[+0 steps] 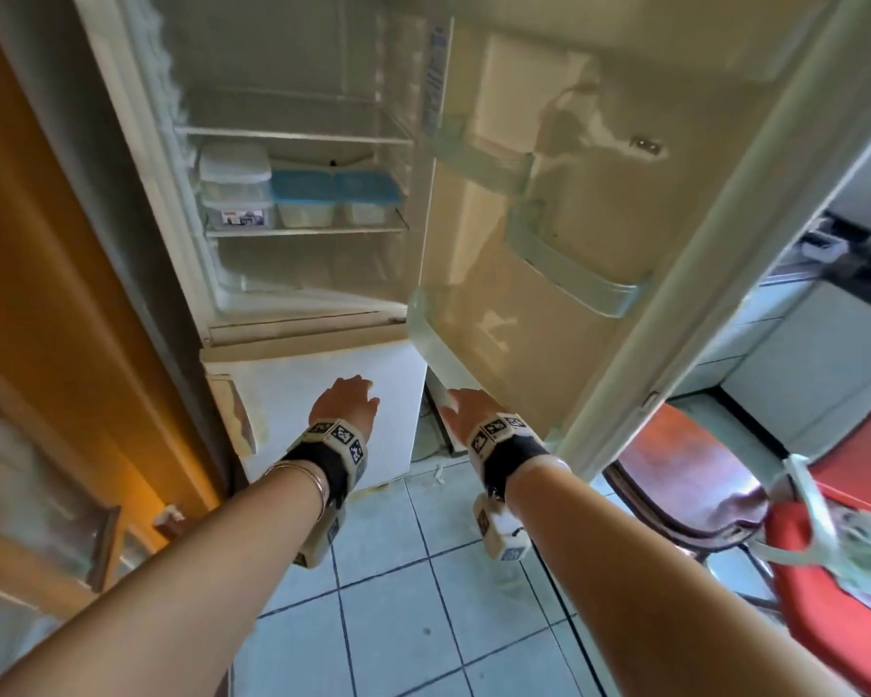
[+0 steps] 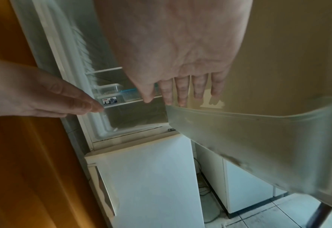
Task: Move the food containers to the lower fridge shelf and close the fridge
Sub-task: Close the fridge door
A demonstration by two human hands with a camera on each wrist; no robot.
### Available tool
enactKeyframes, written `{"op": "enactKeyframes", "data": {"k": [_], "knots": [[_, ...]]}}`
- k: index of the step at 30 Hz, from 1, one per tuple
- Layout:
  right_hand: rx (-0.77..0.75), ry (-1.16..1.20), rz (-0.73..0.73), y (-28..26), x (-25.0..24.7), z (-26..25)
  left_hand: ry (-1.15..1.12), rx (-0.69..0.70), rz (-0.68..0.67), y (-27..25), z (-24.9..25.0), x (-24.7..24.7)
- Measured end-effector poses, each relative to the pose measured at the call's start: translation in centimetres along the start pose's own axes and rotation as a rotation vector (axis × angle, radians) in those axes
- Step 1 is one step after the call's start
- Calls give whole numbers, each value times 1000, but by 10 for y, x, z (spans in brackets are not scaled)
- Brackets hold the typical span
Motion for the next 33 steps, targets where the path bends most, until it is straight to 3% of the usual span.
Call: {"op": "enactKeyframes", "data": {"k": [6, 11, 21, 28, 33], "knots": [[40, 95, 130, -46, -20, 12, 34, 53, 30, -21, 1, -10], [156, 149, 216, -78, -53, 55, 54, 122, 34, -28, 10, -17], [648, 272, 455, -114, -132, 164, 59, 161, 29, -30, 26, -13], [561, 710, 682, -82, -154, 155, 64, 142, 45, -25, 21, -22], [540, 673, 727, -90, -131, 145, 59, 122, 47, -25, 11, -25]]}}
Point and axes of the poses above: each hand's wrist, its own y-axis towards the middle knuckle, its own x-axis out of the palm, z = x × y, the point moved 4 cm from there along y, towards the middle knuckle, and after that the axes turned 10 degrees about z, right-handed, at the moved point
